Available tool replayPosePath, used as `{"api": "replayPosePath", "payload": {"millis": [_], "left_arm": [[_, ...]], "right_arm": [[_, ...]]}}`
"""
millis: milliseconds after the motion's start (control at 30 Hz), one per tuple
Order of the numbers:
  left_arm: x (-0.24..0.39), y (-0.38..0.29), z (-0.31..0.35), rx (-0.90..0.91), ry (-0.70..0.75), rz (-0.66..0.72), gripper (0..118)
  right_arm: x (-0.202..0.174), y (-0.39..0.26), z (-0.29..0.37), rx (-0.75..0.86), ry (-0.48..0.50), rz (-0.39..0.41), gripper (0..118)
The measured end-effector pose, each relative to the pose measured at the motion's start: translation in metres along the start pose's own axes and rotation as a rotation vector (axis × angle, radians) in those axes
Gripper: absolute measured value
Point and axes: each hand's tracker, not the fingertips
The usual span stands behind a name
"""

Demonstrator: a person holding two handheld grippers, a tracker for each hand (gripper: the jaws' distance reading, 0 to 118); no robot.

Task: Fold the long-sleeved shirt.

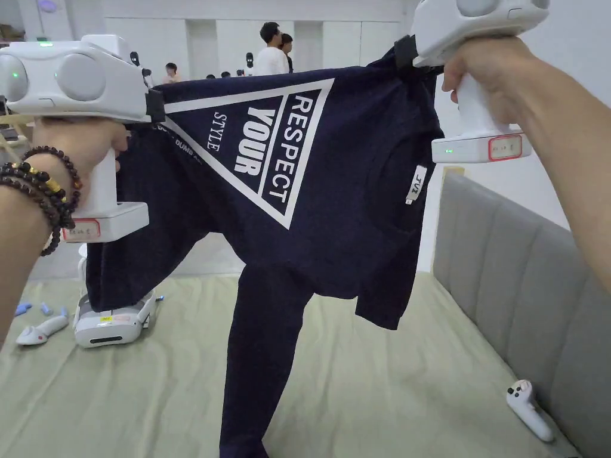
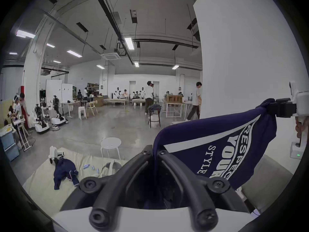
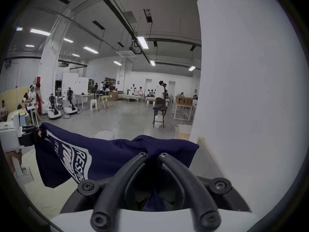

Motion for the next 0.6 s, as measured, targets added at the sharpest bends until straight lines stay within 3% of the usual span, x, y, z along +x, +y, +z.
{"api": "replayPosePath", "payload": {"millis": [167, 367, 600], "left_arm": [[-0.009, -0.095, -0.039, -0.141, 0.014, 0.005, 6], [-0.010, -0.222, -0.067, -0.371, 0.087, 0.043, 7], [-0.012, -0.271, -0.022, -0.390, 0.067, 0.026, 6]], "right_arm": [[-0.007, -0.112, -0.048, -0.152, 0.040, -0.072, 4], [-0.033, -0.252, -0.101, -0.347, 0.030, -0.095, 4], [-0.040, -0.314, -0.060, -0.322, 0.064, -0.080, 4]]}}
